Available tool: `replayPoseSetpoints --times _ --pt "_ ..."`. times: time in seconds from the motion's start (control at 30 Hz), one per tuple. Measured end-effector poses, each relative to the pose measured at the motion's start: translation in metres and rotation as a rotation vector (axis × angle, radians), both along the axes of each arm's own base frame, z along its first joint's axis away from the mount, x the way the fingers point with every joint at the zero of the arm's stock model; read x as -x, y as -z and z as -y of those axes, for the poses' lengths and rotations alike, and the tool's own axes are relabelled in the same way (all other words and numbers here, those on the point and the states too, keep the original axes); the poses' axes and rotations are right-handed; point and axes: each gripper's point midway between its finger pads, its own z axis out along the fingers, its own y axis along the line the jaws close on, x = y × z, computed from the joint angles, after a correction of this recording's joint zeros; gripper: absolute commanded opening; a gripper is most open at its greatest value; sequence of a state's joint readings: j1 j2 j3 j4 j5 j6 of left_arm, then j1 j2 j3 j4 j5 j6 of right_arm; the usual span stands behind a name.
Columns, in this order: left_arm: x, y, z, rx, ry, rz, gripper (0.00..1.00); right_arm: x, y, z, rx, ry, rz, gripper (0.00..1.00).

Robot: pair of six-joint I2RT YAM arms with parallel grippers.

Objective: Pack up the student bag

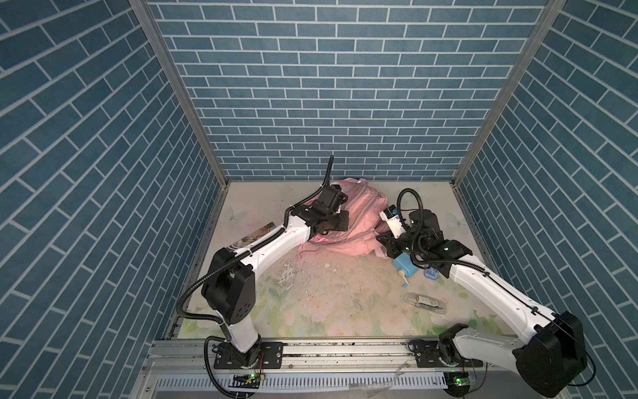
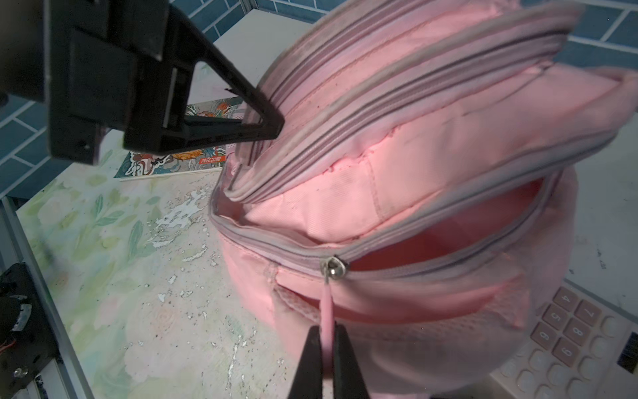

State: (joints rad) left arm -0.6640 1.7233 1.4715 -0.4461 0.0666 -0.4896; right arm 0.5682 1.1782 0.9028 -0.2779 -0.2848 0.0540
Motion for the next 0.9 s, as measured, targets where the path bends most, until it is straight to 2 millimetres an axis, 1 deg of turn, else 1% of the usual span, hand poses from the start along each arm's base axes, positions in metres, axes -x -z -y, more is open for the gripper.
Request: replayPoseSetpoints --times 0.1,0.27,0.33,0.43,0.57,0.7,0.77,0.9 --pt "-0.002 -0.005 0.004 0.047 -0.019 -0.011 0.00 0.009 0.003 -0.012 0.000 -0.009 -0.020 0.00" --pt "-0.006 -0.018 0.010 0.122 -0.036 -0.016 0.00 0.013 0.013 -0.025 0.005 0.011 -0.042 0.00" --pt "-0.009 -0.023 0.011 0.148 -0.040 -0.018 0.00 0.013 0.016 -0.027 0.005 0.017 -0.039 0.00" --pt "-0.014 -0.032 0.010 0.178 -0.050 -0.011 0.00 0.011 0.014 -0.030 0.002 0.033 -0.012 0.00" --pt "-0.020 -0.048 0.011 0.217 -0.057 0.010 0.00 0.012 0.010 -0.043 -0.025 0.035 0.049 0.00" --pt "-0.023 -0.058 0.014 0.263 -0.063 0.010 0.00 0.015 0.020 -0.048 -0.037 0.045 0.085 0.00" --pt "-0.025 -0.063 0.014 0.284 -0.069 0.007 0.00 0.014 0.022 -0.049 -0.042 0.058 0.104 0.00" --pt "-0.029 -0.075 0.017 0.336 -0.077 0.008 0.00 0.010 0.014 -0.056 -0.075 0.069 0.157 0.00"
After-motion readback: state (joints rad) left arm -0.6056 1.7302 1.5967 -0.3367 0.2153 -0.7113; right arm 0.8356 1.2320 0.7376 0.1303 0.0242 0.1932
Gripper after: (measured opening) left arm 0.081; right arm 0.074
